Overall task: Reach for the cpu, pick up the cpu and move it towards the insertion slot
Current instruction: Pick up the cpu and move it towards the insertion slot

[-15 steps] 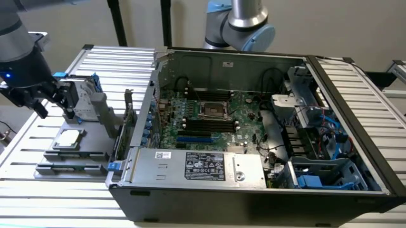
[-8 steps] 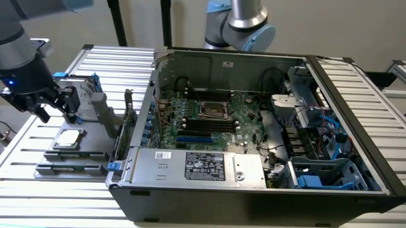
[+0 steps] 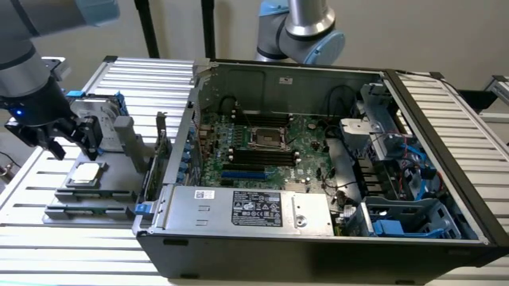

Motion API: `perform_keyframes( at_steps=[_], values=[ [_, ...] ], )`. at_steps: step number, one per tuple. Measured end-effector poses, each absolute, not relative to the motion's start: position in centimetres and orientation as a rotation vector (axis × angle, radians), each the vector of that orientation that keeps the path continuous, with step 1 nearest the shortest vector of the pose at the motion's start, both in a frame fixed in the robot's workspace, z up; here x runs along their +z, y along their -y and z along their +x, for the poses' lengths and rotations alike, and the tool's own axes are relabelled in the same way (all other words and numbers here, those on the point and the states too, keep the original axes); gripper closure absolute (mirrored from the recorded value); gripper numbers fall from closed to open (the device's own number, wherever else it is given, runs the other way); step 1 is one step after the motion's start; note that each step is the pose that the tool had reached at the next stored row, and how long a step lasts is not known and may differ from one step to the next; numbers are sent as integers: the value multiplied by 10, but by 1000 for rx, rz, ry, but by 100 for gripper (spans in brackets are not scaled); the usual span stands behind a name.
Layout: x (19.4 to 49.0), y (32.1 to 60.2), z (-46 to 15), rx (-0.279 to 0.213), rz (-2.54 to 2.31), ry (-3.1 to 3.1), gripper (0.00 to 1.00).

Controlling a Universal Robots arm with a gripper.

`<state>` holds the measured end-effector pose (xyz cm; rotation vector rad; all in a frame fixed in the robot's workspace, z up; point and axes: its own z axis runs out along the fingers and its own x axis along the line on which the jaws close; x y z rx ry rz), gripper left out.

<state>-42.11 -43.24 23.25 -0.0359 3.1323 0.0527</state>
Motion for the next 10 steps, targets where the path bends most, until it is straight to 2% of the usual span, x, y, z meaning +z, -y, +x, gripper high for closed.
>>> perform_keyframes(
  at_steps=[10],
  values=[
    [219,433,-421,18,-36,-3133,33]
  ],
)
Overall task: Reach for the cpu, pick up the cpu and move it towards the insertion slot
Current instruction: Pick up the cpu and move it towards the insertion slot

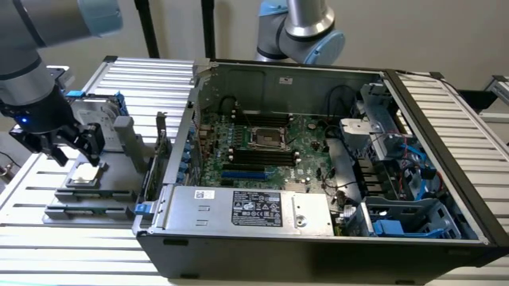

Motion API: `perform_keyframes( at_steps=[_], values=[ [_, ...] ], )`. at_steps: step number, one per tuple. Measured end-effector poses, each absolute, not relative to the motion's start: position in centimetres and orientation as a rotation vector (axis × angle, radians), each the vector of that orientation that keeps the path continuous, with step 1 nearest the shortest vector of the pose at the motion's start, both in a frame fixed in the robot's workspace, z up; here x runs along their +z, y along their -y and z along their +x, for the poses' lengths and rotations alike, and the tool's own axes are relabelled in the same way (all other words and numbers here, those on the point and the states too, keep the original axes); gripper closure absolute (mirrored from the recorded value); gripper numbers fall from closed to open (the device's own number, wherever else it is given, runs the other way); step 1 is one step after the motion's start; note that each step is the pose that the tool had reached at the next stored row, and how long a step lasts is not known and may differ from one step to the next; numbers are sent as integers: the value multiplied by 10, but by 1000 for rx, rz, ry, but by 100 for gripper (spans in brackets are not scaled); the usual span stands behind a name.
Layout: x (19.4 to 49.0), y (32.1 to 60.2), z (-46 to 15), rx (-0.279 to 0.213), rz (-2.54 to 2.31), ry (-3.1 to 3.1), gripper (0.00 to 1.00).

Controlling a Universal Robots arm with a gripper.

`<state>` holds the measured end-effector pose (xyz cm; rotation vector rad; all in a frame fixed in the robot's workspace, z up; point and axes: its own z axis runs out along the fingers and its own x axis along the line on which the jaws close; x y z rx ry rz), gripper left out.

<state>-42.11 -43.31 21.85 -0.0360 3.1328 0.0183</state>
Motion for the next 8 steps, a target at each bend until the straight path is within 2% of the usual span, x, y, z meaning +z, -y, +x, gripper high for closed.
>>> perform_keyframes(
  at_steps=[8],
  values=[
    [208,433,-421,-1,-36,-3133,33]
  ],
)
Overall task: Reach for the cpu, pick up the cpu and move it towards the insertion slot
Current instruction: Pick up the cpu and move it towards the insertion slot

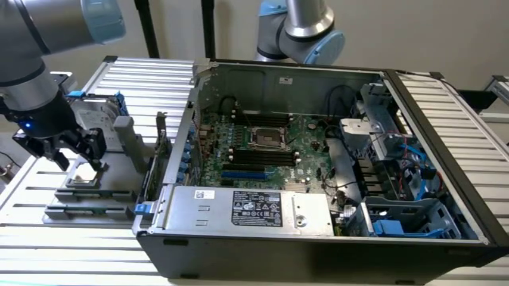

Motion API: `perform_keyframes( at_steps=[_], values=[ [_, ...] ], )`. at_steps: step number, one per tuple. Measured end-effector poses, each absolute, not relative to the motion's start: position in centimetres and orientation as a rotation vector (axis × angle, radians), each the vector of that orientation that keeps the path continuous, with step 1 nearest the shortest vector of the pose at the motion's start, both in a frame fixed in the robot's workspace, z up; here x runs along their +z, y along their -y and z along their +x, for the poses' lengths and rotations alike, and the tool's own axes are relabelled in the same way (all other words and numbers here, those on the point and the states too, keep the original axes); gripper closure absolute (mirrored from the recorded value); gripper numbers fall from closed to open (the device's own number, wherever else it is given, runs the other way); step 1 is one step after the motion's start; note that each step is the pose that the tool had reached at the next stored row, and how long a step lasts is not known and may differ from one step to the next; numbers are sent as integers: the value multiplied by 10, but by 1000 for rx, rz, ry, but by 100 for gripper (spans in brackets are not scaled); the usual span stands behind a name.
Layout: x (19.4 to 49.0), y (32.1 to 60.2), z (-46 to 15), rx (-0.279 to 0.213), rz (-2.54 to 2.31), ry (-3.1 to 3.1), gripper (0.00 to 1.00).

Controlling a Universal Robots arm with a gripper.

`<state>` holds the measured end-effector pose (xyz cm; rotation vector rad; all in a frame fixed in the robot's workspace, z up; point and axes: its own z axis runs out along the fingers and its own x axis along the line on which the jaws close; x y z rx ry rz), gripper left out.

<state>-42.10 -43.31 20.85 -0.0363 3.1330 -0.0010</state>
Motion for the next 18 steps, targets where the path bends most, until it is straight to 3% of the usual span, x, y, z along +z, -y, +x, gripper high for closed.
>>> perform_keyframes(
  at_steps=[18],
  values=[
    [197,433,-421,-3,-36,-3133,33]
  ],
)
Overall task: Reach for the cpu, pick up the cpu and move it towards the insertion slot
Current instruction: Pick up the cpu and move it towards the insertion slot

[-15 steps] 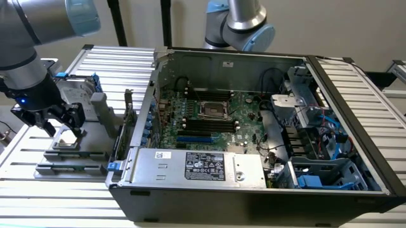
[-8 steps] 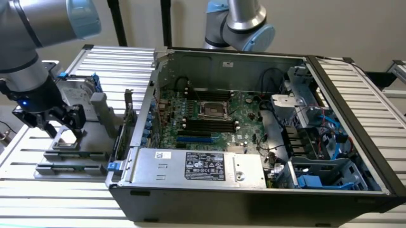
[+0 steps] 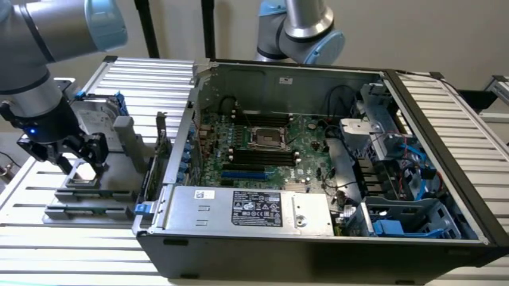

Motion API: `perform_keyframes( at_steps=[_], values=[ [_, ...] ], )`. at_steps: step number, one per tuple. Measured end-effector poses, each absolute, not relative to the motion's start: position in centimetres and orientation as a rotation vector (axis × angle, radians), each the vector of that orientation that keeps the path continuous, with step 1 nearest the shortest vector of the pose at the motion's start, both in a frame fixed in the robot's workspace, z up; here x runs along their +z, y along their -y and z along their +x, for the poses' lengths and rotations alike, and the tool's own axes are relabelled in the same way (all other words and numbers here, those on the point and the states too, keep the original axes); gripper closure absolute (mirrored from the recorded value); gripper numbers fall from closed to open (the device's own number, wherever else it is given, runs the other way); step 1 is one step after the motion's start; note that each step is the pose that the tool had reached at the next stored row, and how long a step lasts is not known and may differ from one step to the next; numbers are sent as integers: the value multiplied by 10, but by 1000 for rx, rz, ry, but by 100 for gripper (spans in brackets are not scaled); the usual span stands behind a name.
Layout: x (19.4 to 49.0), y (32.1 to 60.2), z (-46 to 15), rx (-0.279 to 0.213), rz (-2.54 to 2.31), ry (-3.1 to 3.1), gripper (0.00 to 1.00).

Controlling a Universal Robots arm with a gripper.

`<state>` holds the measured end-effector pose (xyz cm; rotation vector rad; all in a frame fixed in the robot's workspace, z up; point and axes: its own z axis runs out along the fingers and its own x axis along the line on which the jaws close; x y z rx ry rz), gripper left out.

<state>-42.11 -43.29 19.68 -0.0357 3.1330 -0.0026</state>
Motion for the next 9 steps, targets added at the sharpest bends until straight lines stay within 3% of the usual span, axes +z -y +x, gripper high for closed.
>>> perform_keyframes(
  at_steps=[9],
  values=[
    [193,431,-421,-3,-35,-3134,33]
  ],
)
